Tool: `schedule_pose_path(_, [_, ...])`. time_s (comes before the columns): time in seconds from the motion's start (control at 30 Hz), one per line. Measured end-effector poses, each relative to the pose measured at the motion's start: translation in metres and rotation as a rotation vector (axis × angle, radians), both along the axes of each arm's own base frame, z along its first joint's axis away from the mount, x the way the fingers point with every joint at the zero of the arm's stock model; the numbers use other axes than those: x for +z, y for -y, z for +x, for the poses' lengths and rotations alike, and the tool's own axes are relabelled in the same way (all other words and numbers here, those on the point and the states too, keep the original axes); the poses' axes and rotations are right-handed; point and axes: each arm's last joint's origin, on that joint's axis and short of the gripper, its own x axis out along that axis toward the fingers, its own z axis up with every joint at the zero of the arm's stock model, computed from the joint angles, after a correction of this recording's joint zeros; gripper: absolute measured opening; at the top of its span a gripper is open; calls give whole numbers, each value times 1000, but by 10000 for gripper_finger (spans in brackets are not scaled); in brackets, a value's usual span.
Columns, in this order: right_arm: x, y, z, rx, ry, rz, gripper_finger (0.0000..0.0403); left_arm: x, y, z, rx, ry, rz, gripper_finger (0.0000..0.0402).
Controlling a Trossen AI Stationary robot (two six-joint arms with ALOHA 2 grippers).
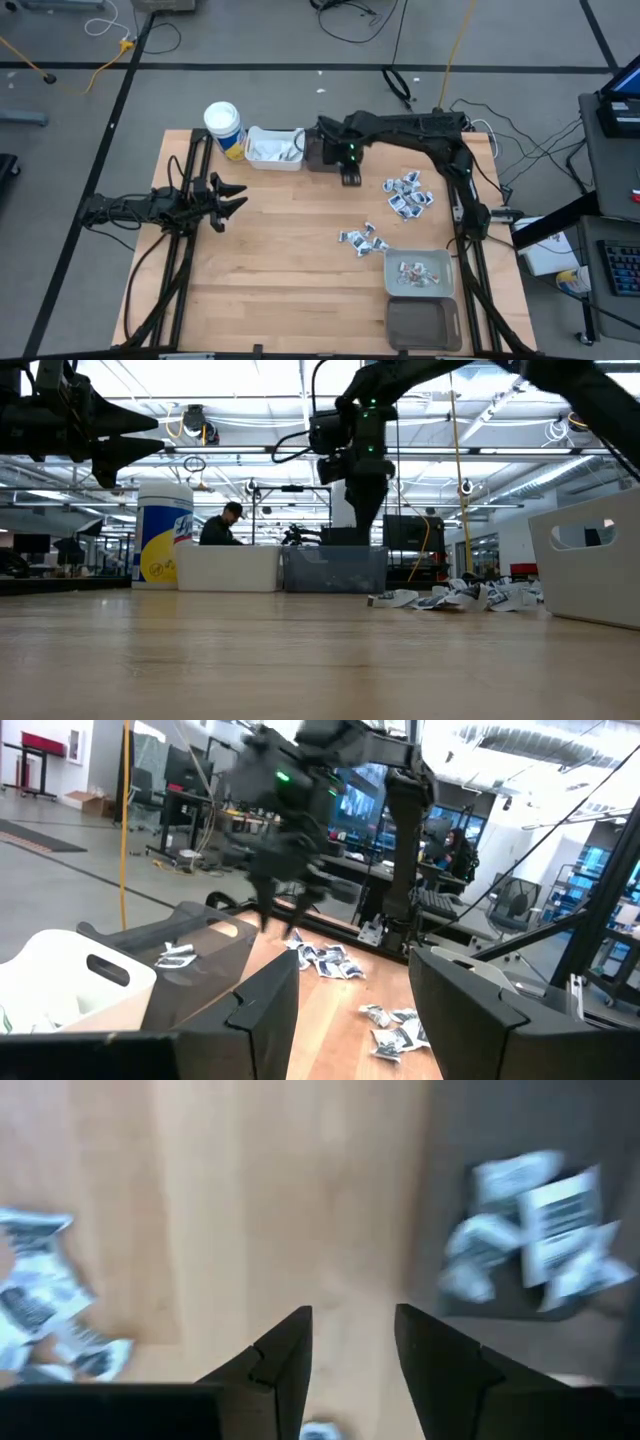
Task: Pick & Place First Aid Supplies
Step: Put the gray towelette pack into the top black bin
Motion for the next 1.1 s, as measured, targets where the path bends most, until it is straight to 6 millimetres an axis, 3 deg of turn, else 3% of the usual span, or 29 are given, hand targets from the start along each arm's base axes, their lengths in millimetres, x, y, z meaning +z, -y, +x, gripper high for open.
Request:
schedule_pose_path(0.3, [-2, -85, -20, 99, 87, -13, 154, 0, 0, 0, 0, 0, 0, 196])
schedule_pose_path(0.53, [-6, -131, -28, 74, 73, 18, 159, 0, 0, 0, 0, 0, 0, 196])
schedule_pose_path(0.77, [-7, -163, -27, 90, 63, 33, 156, 0, 0, 0, 0, 0, 0, 196])
schedule_pose_path(0.93, [-8, -171, -22, 65, 98, 41, 155, 0, 0, 0, 0, 1, 0, 196])
schedule_pose_path(1.1, [-36, -180, -9, 47, 39, 49, 155, 0, 0, 0, 0, 1, 0, 196])
